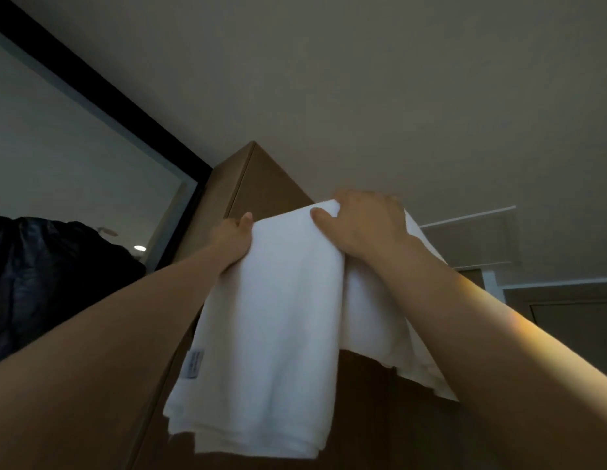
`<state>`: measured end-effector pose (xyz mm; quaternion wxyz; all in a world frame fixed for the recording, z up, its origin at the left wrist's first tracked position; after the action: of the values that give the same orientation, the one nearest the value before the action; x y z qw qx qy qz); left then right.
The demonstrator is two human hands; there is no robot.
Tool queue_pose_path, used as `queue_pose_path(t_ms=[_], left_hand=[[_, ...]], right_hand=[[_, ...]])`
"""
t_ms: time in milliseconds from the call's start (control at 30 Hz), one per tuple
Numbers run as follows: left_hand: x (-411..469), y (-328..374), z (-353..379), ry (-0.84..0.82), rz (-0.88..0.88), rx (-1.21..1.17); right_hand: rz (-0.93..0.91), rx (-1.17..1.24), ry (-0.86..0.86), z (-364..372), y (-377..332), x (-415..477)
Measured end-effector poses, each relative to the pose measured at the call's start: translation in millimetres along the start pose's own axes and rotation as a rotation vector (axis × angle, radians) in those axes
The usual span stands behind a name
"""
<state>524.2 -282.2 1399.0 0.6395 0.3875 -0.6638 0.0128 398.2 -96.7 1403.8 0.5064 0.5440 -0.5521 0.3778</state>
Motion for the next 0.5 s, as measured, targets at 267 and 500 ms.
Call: queue_pose_path(t_ms=[267,500], left_hand=[[-28,-22,15,-0.092,-0.139,-0.226],[-57,-55,17,-0.119,-0.248,-0.480]], right_hand=[[0.021,-0.047,-0.017,4,-10,-18],[-0.058,0.141,0.098,-4,-24,-65]])
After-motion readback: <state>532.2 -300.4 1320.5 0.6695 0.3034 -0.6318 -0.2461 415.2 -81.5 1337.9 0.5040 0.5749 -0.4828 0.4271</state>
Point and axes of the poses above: each hand's wrist, its own x-axis towards the middle knuckle, its own z-axis out of the palm, y = z × x, the point moved 4 cm from there along x, towards the middle knuckle, and after that the axes turned 14 degrees about x, right-handed, at the moved point
